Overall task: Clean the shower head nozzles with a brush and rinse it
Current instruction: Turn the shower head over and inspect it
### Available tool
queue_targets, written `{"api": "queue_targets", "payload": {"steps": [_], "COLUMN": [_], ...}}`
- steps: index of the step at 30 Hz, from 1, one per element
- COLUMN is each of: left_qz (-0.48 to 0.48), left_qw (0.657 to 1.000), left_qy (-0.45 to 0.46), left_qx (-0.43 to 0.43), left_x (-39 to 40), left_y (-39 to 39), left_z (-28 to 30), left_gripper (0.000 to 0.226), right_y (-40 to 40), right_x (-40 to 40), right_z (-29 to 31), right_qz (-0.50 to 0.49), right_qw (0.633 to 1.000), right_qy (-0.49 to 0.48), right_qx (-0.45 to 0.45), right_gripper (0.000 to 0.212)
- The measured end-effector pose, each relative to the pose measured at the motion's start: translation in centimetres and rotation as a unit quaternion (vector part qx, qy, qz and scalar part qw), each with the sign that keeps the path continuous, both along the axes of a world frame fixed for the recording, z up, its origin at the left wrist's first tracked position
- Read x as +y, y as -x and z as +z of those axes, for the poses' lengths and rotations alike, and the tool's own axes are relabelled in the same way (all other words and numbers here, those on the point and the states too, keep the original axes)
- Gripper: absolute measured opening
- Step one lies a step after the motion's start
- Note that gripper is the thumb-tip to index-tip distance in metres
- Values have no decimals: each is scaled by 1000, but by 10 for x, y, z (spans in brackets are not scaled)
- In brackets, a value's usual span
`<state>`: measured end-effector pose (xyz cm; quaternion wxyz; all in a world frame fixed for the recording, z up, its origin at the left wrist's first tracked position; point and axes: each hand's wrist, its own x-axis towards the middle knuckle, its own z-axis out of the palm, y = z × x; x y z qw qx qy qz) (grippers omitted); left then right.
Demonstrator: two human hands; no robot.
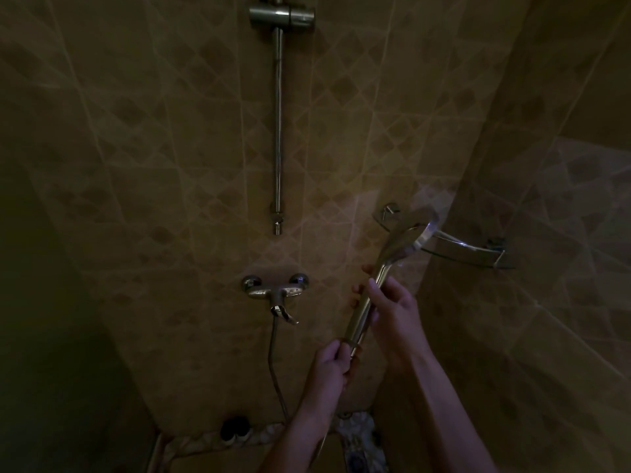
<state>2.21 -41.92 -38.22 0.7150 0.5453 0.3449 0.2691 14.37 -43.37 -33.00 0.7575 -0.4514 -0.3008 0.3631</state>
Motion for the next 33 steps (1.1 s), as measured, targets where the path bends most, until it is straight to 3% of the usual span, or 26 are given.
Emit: {"api": "queue_targets", "payload": {"steps": [6, 10, 14, 18, 28, 33], "left_qz": [-1, 3, 11, 8, -12, -7], "left_qw": [1000, 1000, 1000, 1000, 1000, 1000], "left_qy": [-12, -6, 1, 3, 4, -5], "left_qx": [-6, -7, -15, -25, -3, -15], "left_x": [-2, -5, -8, -9, -13, -12], "left_y": [1, -4, -10, -11, -8, -6], "left_z": [-2, -7, -8, -9, -12, -9], "left_gripper": [22, 25, 27, 28, 25, 26], "right_y": [-3, -3, -3, -5, -9, -5], "right_x": [-7, -10, -15, -14, -16, -15], "right_z": [5, 5, 6, 6, -3, -1], "right_qz": [-20, -24, 42, 9, -6, 9], "right_qw": [999, 999, 992, 999, 1000, 999], "right_qy": [14, -13, -64, -22, -5, -27], "right_qx": [-30, 33, 96, 46, -30, 41], "right_gripper": [17, 24, 37, 47, 19, 24]}}
